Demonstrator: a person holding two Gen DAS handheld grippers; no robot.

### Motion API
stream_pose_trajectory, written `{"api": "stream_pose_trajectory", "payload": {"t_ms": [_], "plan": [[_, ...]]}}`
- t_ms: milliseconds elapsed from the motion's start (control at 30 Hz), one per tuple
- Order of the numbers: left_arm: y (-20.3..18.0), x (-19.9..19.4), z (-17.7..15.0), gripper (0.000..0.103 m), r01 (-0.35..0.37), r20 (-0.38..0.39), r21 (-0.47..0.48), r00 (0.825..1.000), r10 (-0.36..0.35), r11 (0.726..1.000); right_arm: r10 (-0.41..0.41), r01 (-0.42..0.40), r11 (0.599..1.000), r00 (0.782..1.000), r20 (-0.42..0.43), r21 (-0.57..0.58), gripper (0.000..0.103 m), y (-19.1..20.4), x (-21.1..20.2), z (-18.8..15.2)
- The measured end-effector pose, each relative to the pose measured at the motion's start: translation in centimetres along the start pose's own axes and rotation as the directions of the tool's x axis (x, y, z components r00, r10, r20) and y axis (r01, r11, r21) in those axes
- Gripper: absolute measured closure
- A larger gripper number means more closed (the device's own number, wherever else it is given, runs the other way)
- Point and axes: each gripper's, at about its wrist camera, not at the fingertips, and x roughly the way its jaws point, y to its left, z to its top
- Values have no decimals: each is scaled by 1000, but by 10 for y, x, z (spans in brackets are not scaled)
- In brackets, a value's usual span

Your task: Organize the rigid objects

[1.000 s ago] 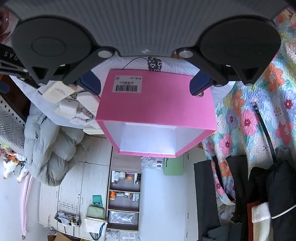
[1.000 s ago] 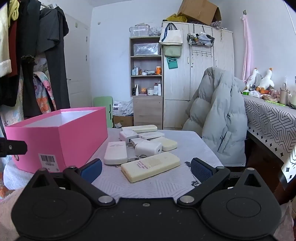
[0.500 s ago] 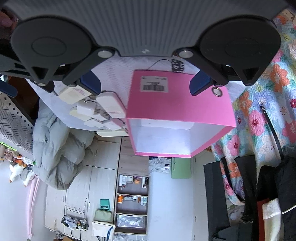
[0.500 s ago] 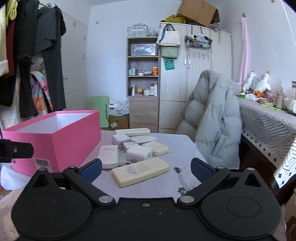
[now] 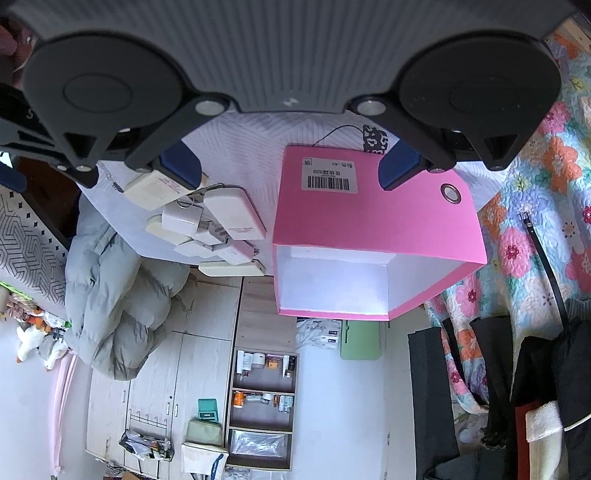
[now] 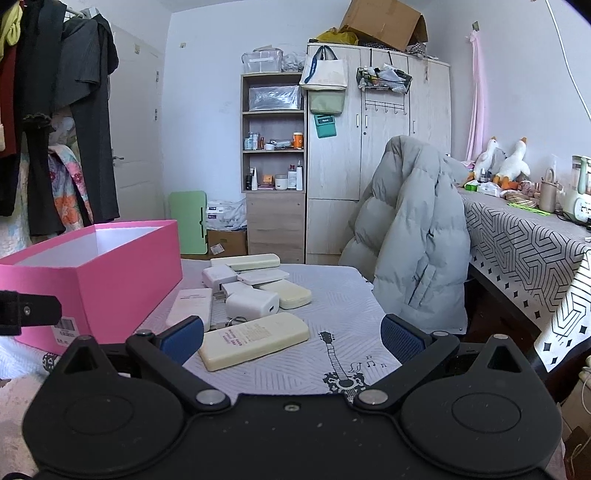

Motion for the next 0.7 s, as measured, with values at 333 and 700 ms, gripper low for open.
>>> {"api": "stream_pose_trajectory", "payload": {"t_ms": [333,700], "plan": [[2,1,2,0,-15,-9,-6,1000,15,1000,7,-7,1000,1000,-10,-3,0,1,1,-2],[4,3,1,0,-23,-8,-11,1000,22,1000,9,-9,1000,1000,-10,-11,0,1,0,-1]]}}
